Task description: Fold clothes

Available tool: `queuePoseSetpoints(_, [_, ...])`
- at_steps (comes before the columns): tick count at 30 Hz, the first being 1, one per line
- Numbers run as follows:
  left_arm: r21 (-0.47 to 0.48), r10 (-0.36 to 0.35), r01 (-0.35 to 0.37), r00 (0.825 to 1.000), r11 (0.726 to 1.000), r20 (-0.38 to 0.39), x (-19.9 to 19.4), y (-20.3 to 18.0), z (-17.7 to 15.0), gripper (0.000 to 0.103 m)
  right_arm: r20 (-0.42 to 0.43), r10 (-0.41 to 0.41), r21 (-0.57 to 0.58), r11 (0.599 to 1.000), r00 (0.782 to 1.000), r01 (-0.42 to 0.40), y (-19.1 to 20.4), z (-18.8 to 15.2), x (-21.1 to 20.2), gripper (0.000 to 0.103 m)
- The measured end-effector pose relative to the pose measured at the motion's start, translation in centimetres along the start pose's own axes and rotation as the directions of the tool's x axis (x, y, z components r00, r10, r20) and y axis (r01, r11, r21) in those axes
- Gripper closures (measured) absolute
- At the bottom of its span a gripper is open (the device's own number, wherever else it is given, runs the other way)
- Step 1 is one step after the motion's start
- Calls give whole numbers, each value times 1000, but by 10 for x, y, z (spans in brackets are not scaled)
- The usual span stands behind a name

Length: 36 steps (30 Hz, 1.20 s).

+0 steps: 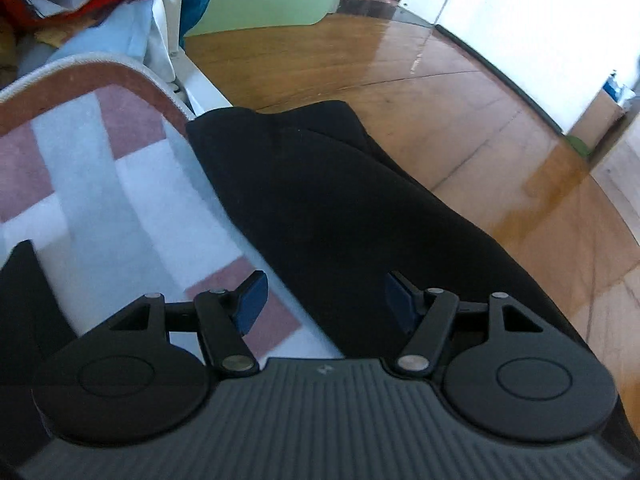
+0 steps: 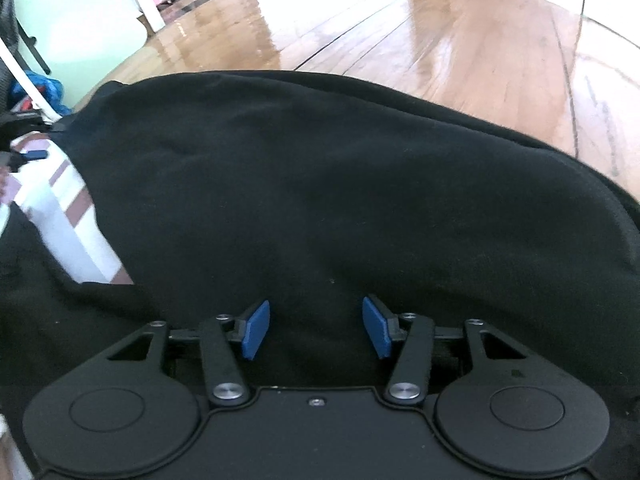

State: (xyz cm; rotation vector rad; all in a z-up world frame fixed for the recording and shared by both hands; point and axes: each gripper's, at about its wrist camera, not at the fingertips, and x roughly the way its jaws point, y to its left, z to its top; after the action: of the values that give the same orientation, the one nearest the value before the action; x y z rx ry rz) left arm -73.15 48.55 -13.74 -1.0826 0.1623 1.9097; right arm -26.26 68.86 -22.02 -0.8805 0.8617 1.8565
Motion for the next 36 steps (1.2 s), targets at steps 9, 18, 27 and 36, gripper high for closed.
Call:
queuePoseSetpoints(9, [-92,38,-44,997,995,-63,-60,101,-18,33,233,-219,221,961,947,168,29,-46,-73,38])
queuePoseSetpoints(18, [-56,193,-204,969,977,-154,-104,196,-39,31,267,-332,423,884,905,200,51,-163,-154,37])
queuePoseSetpoints(27, [-57,189,-210,946,976,-262,-119,234,-90,31,157,-361,389,878,919,278,71,-264,-185,37])
queuePoseSetpoints(36, [-33,105,-122,940,992,-324,-120,230,-103,27,148,-325,668,729,934,148,35,-314,-196,34])
